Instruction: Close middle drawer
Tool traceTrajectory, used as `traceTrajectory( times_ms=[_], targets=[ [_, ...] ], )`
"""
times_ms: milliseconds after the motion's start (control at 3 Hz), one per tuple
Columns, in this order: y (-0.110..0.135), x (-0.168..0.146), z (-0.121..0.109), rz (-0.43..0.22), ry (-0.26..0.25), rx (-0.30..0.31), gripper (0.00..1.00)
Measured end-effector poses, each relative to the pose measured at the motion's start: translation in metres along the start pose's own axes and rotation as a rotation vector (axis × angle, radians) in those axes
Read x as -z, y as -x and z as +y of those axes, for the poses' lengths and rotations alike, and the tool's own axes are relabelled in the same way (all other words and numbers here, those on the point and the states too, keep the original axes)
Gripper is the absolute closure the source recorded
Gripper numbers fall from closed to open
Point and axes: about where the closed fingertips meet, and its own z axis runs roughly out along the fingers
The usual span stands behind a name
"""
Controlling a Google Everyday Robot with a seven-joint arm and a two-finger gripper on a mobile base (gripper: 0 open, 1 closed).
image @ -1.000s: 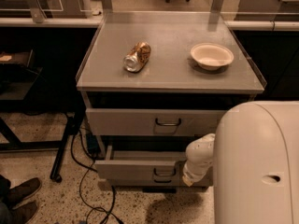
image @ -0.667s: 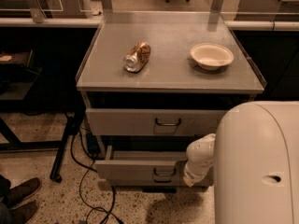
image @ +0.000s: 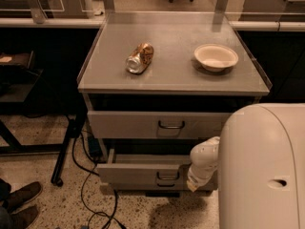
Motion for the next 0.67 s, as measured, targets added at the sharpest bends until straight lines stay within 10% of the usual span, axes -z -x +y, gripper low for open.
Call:
traceTrajectory(
  times_ms=[667],
  targets=[
    [0.0, -0.0001, 0.0001, 0.0, 0.0, 0.0, 0.0]
  ],
)
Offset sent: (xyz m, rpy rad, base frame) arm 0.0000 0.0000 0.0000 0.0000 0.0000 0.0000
